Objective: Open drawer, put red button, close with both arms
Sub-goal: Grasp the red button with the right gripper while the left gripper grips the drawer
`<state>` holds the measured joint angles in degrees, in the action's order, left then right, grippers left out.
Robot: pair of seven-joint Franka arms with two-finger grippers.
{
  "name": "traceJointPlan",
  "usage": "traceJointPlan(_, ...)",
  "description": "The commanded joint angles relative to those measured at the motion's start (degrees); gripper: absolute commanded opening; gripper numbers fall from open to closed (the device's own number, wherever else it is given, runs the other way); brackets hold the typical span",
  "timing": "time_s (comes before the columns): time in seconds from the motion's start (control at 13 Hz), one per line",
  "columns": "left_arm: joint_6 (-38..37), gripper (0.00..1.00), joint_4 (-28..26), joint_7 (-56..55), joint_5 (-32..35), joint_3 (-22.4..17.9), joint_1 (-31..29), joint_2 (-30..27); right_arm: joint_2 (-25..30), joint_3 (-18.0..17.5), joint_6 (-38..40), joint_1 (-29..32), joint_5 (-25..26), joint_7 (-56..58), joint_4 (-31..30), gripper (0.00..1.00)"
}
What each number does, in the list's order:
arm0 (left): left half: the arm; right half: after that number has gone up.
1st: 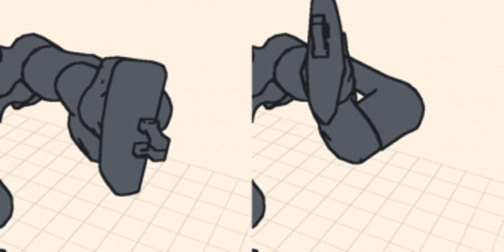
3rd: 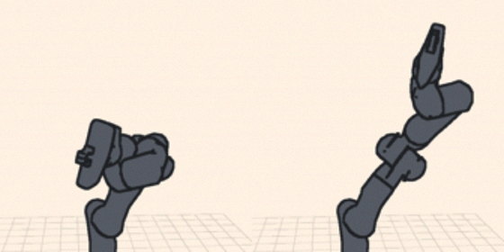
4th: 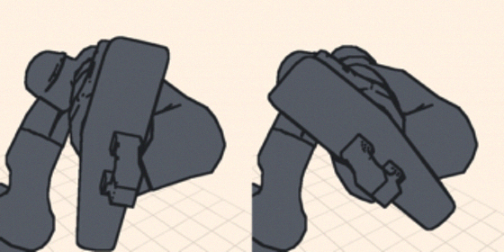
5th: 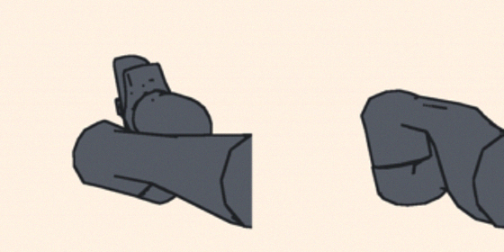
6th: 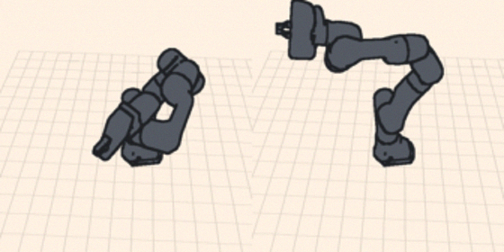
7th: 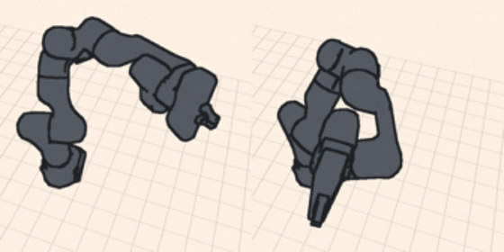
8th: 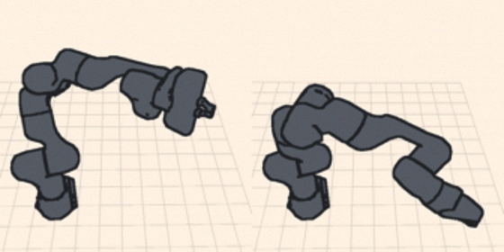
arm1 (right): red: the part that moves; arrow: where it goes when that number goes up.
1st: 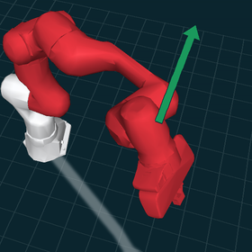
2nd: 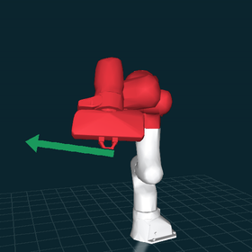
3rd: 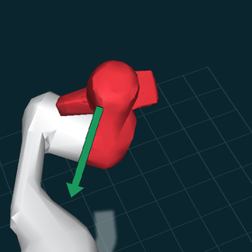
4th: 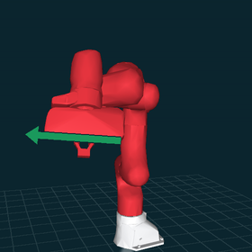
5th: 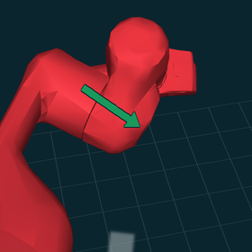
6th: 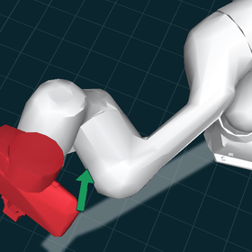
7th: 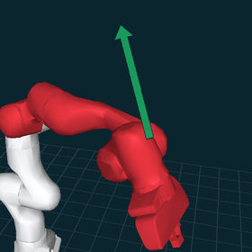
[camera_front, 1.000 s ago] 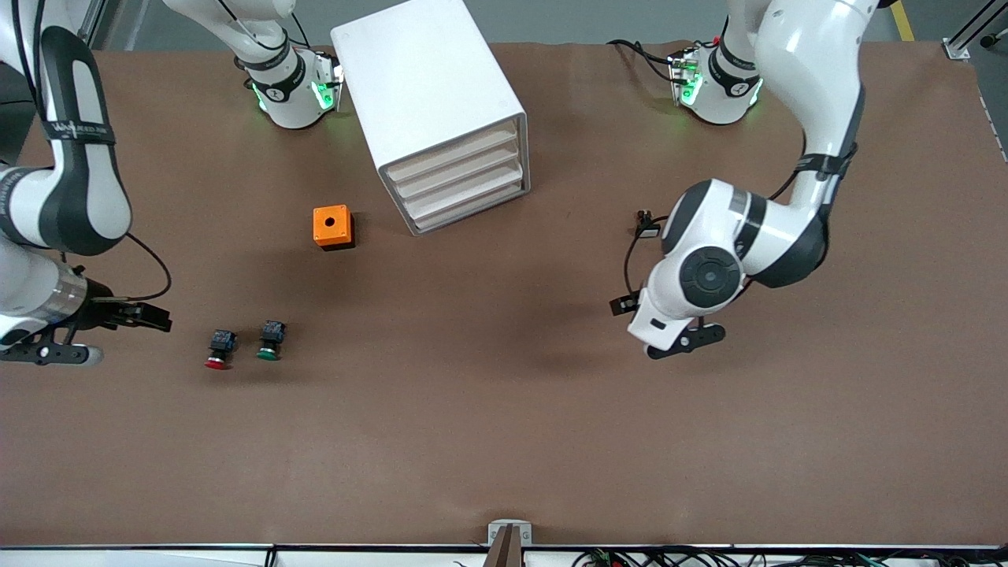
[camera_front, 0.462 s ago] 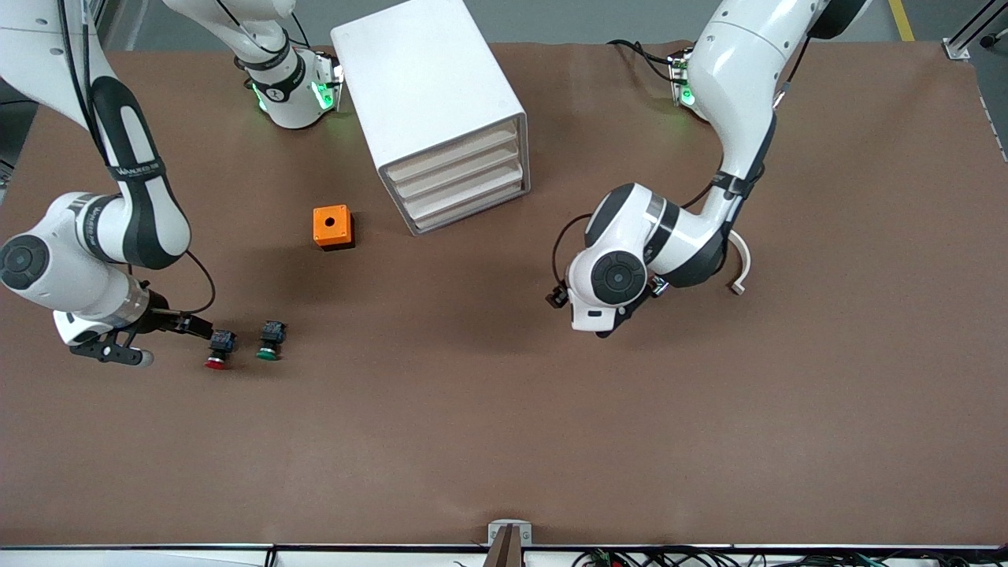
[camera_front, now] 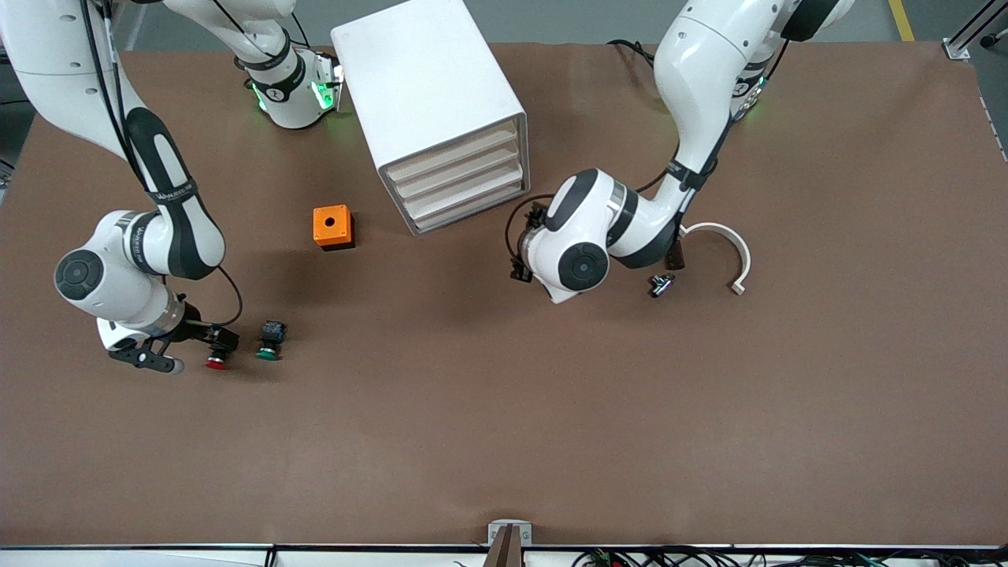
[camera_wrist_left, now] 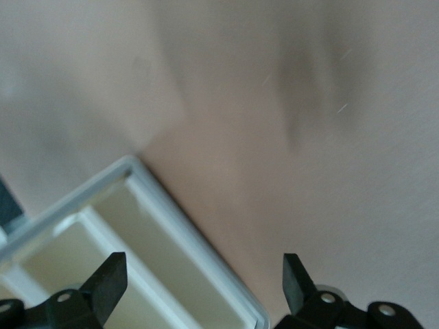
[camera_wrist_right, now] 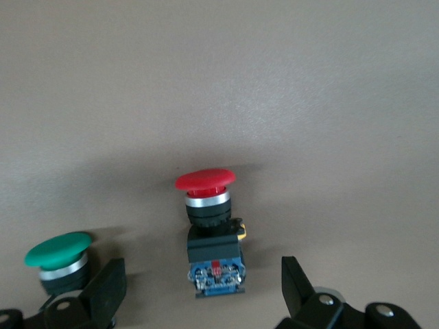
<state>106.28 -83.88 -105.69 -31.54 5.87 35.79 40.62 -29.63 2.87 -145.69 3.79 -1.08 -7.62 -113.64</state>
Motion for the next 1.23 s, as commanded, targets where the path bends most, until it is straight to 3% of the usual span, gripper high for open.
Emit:
traceJointPlan(0.0, -0.9, 1.0, 0.91, -7.56, -11.56, -0.34, -0.01, 1.21, -1.3, 0.12, -1.78, 0.07, -0.59, -0.73, -0.18, 1.0)
traceJointPlan(0.15, -0.81, 1.0, 1.08, -16.44, -17.82, -0.34, -0.02, 2.09, -1.57, 0.12, -1.7, 0.08, -0.59, -0.56, -0.18, 1.0)
traceJointPlan(0.23, -0.81, 0.9, 1.08, -20.14, -20.2, -0.34, 0.16, 2.27, -1.66, 0.12, -1.61, 0.08, -0.5, -0.29, -0.18, 1.0)
traceJointPlan(0.31, -0.9, 0.79, 0.91, -22.96, -21.7, -0.16, 0.16, 2.36, -2.27, 0.03, -1.61, 0.08, -0.5, -0.12, -0.26, 0.81)
traceJointPlan(0.46, -1.34, 0.75, 1.0, -26.75, -26.09, -0.07, 1.29, 3.5, -2.36, 0.03, -1.52, 0.08, -0.5, -0.03, -0.26, 0.21)
traceJointPlan(0.54, -2.91, 0.75, 1.0, -28.16, -26.72, 0.01, 2.26, 3.85, -2.36, 0.12, -1.61, 0.08, -0.59, -0.03, -0.26, 0.0)
traceJointPlan(0.92, -10.3, 0.45, 1.08, -30.1, -27.87, 0.72, 2.97, 5.96, -1.22, 0.03, -0.47, -0.01, -0.5, -0.29, 0.0, 0.0)
traceJointPlan(1.15, -10.3, 0.43, 1.08, -30.1, -29.89, 1.16, 3.32, 7.02, 3.95, -0.23, 14.24, -1.06, -0.59, -3.43, 4.28, 0.0)
